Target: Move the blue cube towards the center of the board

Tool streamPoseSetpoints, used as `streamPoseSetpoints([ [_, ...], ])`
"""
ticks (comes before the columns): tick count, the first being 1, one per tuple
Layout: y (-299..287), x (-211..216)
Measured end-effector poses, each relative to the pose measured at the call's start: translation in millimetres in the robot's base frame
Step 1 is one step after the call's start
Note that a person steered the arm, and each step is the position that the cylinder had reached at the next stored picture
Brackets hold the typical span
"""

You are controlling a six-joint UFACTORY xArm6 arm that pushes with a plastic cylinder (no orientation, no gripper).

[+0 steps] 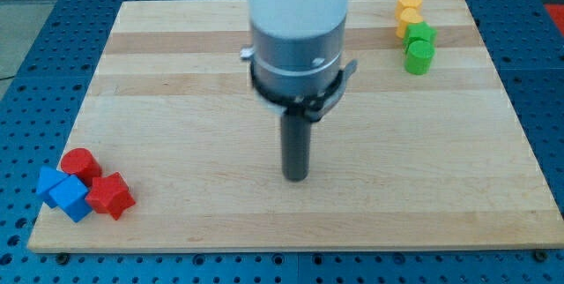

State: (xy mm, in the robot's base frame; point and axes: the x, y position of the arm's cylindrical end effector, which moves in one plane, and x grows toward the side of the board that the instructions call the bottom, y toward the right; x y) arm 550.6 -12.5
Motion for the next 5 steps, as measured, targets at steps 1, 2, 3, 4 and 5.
streamPoseSetpoints([
  [1,-51.8,26.0],
  [2,-82.7,-18.6],
  [3,-147.6,-107.3],
  [4,-274.3,-89.5],
  [5,-291.9,-71.6],
])
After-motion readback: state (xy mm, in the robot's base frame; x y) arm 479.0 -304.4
